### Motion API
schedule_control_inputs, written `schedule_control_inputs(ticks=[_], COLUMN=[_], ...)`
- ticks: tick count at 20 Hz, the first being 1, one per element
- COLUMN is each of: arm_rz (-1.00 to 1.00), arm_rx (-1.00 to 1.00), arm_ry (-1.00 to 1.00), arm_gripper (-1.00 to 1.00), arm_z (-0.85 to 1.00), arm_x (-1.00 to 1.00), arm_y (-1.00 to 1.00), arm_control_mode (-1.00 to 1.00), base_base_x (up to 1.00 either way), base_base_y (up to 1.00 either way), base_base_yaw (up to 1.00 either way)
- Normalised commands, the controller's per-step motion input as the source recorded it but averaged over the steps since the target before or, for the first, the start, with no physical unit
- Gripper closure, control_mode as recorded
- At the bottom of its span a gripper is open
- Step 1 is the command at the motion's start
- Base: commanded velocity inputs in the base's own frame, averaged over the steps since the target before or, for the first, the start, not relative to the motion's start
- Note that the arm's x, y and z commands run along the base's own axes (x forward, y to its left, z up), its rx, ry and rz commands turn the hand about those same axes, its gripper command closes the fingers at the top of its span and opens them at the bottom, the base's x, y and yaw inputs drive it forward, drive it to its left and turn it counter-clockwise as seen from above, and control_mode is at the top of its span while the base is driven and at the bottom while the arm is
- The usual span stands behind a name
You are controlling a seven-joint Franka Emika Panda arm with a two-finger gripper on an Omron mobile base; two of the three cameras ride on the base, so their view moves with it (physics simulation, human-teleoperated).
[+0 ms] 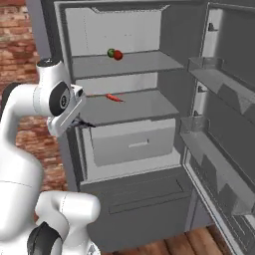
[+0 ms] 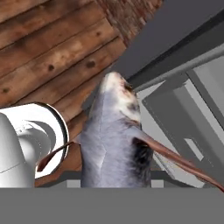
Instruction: Transport the fish and bell pepper to the fridge. Place the fish on the rack containing meat and place the bell pepper on the rack containing the vegetable, ensuring meats and vegetables are on different racks.
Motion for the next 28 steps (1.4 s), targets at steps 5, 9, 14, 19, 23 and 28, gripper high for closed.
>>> schedule_control_inputs(ticks=[5, 9, 14, 19, 23, 28], arm_rz=[0.00, 0.00, 0.00, 0.00, 0.00, 0.00], arm_rx=[0.00, 0.00, 0.00, 0.00, 0.00, 0.00], arm_ry=[0.00, 0.00, 0.00, 0.00, 0.00, 0.00], arm_gripper=[1.00, 1.00, 1.00, 1.00, 1.00, 1.00], arm_z=[0.00, 0.00, 0.00, 0.00, 0.00, 0.00], arm_x=[0.00, 0.00, 0.00, 0.00, 0.00, 0.00], arm_y=[0.00, 0.00, 0.00, 0.00, 0.00, 0.00], arm_control_mode=[1.00, 1.00, 1.00, 1.00, 1.00, 1.00], base_base_x=[0.07, 0.09, 0.22, 1.00, 0.96, 0.58], base_base_y=[-0.54, -1.00, -0.84, -0.14, -0.22, -0.50], base_base_yaw=[0.68, 0.37, 0.25, 0.20, 0.19, 0.02])
